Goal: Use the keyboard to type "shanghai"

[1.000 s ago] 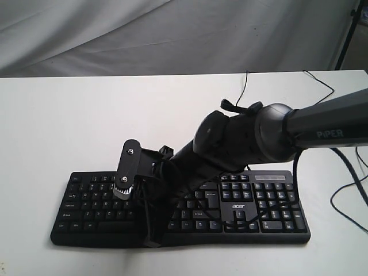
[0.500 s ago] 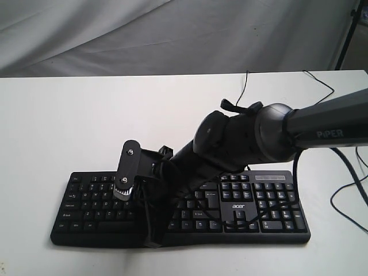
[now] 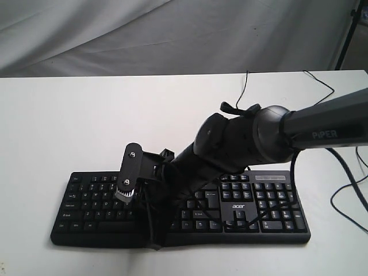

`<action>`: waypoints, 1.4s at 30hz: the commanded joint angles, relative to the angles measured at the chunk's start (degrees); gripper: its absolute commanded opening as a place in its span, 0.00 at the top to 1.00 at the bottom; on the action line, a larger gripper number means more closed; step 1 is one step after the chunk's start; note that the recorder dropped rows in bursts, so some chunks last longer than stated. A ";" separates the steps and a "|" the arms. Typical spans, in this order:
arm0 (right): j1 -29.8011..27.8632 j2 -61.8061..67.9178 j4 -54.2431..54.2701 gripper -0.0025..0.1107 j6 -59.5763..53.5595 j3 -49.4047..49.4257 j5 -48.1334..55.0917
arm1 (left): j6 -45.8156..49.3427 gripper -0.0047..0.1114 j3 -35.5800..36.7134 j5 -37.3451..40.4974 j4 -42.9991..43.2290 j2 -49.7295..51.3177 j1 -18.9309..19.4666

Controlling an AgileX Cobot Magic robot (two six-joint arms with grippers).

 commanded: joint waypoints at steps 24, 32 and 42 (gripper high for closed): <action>-0.04 -3.34 3.24 0.98 -0.73 0.13 -0.19 | -0.16 0.95 0.29 -0.30 -0.03 0.18 -0.22; -0.04 -3.23 3.52 0.98 -0.41 -0.60 -0.22 | -0.16 0.95 0.29 -0.30 -0.03 0.18 -0.22; -0.04 0.48 3.19 0.98 0.93 -5.10 1.73 | -0.16 0.95 0.29 -0.30 -0.03 0.18 -0.22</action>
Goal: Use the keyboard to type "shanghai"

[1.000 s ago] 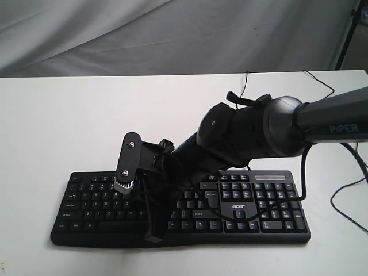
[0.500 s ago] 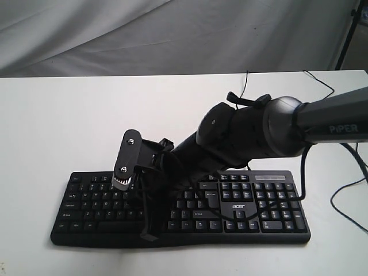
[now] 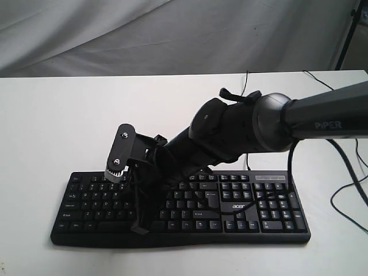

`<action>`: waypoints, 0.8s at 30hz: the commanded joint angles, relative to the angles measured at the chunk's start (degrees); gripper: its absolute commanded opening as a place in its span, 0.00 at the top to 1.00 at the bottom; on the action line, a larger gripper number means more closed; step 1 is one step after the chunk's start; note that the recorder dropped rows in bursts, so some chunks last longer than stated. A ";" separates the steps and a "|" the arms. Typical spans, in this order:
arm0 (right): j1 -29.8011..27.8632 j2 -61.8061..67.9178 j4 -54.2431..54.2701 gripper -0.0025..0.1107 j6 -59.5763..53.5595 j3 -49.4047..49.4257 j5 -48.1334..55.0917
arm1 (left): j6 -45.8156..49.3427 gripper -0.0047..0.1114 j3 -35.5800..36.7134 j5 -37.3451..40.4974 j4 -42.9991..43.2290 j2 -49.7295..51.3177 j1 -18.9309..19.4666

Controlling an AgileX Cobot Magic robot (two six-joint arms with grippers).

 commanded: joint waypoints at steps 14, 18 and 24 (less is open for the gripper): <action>0.09 3.64 -2.23 0.98 1.77 -3.68 0.69 | -0.16 0.95 0.29 -0.30 -0.03 0.18 -0.22; 0.09 3.64 -2.23 0.98 1.77 -3.68 0.69 | -0.16 0.95 0.29 -0.30 -0.03 0.18 -0.22; 0.09 3.64 -2.10 0.98 1.77 -3.68 0.48 | -0.16 0.95 0.29 -0.30 -0.03 0.18 -0.22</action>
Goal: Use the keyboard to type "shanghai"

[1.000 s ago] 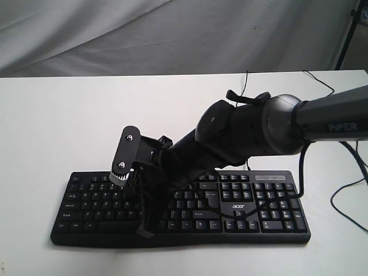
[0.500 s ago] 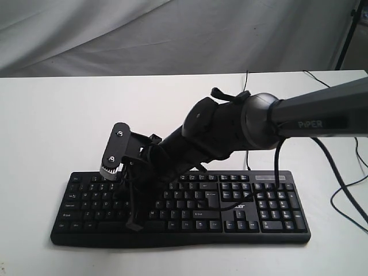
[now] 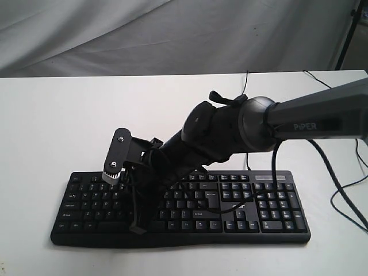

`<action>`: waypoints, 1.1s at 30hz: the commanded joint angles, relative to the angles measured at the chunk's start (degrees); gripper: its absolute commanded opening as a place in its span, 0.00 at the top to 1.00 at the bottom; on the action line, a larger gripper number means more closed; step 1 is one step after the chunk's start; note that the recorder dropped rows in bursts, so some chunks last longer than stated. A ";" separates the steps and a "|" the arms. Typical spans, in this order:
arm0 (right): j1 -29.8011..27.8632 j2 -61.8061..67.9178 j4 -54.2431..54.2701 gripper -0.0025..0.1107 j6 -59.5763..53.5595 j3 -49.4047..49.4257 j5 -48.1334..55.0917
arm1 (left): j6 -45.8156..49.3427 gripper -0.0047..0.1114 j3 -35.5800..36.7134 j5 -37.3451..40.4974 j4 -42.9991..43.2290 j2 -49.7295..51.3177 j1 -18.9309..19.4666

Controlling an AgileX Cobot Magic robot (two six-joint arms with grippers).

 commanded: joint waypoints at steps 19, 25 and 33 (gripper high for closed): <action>0.79 0.20 0.63 0.98 0.05 -0.41 -2.16 | -0.16 0.95 0.29 -0.30 -0.03 0.18 -0.22; 0.79 0.84 0.63 0.98 0.05 -0.41 -2.37 | -0.16 0.95 0.29 -0.30 -0.03 0.18 -0.22; 0.79 0.84 0.63 0.98 0.05 -0.41 -2.37 | -0.16 0.95 0.29 -0.30 -0.03 0.18 -0.22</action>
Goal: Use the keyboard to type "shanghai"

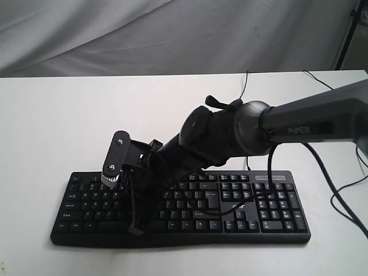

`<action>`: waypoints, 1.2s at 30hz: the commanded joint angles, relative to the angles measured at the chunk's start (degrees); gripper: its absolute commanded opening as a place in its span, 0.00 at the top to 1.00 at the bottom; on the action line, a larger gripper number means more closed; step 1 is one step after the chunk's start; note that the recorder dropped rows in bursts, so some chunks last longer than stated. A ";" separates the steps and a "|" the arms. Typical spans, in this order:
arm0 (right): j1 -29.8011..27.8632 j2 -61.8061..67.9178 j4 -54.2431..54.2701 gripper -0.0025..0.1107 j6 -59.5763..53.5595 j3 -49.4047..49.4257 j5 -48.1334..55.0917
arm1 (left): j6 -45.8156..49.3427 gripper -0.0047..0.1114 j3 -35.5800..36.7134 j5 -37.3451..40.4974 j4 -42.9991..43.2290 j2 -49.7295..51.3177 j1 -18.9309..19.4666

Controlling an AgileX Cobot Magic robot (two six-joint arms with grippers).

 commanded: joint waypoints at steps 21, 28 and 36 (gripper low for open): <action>0.23 0.15 -0.37 0.98 -0.99 -0.38 0.83 | -0.16 0.95 0.29 -0.30 -0.03 0.18 -0.22; 0.23 1.08 -0.37 0.98 -1.42 -0.38 0.72 | -0.16 0.95 0.29 -0.30 -0.03 0.18 -0.22; 0.23 -1.23 -0.37 0.98 -1.44 -0.38 0.85 | -0.16 0.95 0.29 -0.30 -0.03 0.18 -0.22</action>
